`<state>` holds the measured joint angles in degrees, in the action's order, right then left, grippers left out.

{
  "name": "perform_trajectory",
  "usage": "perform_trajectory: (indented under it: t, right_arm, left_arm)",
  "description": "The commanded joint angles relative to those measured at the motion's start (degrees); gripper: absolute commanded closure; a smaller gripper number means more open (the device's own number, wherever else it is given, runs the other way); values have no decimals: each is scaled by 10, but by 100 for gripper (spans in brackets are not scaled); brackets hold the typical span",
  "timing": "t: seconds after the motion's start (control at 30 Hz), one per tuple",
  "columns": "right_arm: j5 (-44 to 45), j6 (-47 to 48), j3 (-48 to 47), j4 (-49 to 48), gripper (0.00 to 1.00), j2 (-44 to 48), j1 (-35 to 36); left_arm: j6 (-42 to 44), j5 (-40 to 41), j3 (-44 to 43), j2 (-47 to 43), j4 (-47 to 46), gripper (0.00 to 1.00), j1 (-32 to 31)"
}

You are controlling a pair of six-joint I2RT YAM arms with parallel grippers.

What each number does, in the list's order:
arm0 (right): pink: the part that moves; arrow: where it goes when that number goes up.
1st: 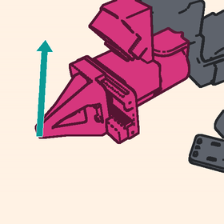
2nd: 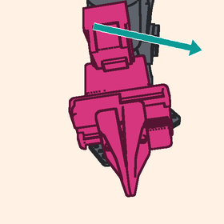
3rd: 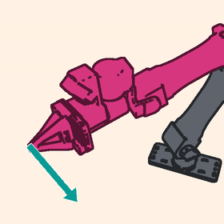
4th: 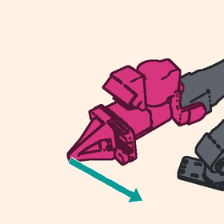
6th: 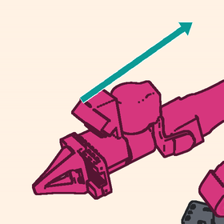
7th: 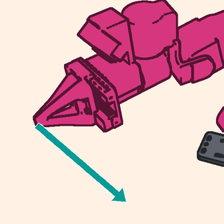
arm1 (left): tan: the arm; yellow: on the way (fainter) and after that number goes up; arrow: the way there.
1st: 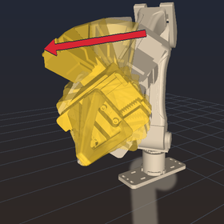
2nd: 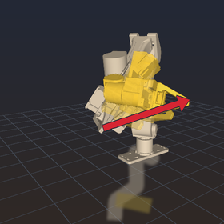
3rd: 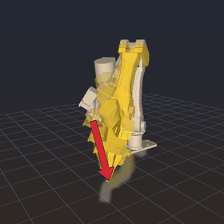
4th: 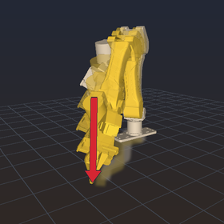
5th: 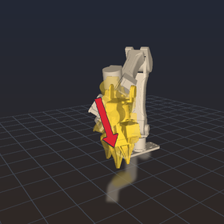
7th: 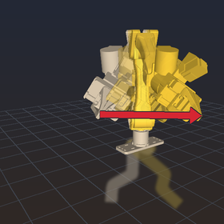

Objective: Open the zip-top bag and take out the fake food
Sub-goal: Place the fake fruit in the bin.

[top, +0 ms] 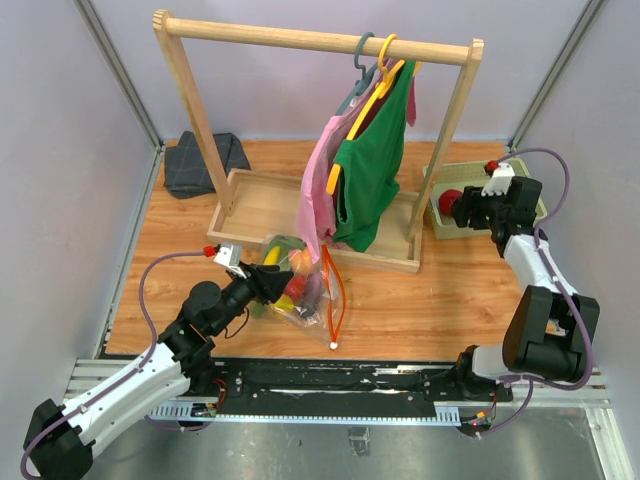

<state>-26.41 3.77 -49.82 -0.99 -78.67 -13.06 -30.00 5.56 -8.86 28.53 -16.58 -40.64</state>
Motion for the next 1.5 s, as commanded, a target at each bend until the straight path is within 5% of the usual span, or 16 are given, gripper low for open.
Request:
perform_trajectory:
  t: [0.0, 0.1, 0.23, 0.67, 1.13, 1.47]
  right_arm:
    - [57, -36, 6, -41, 43, -15, 18]
    - [64, -35, 3, -44, 32, -19, 26]
    - [68, -30, 3, -45, 2, -22, 31]
    - [-6, 7, 4, -25, 2, 2, 31]
    - [-194, 142, -19, 83, 2, 44, 17]
    - [-332, 279, -14, 163, 1, 113, 16]
  left_arm:
    - [7, 10, 4, -6, -11, 46, -1]
    - [7, 10, 4, -7, -10, 46, -1]
    - [6, 10, 6, -10, -8, 46, -1]
    - [0, 16, 15, -37, 9, 45, -1]
    - [-4, 30, 16, -61, 32, 21, -1]
    - [-7, 27, 9, -52, 40, 18, -1]
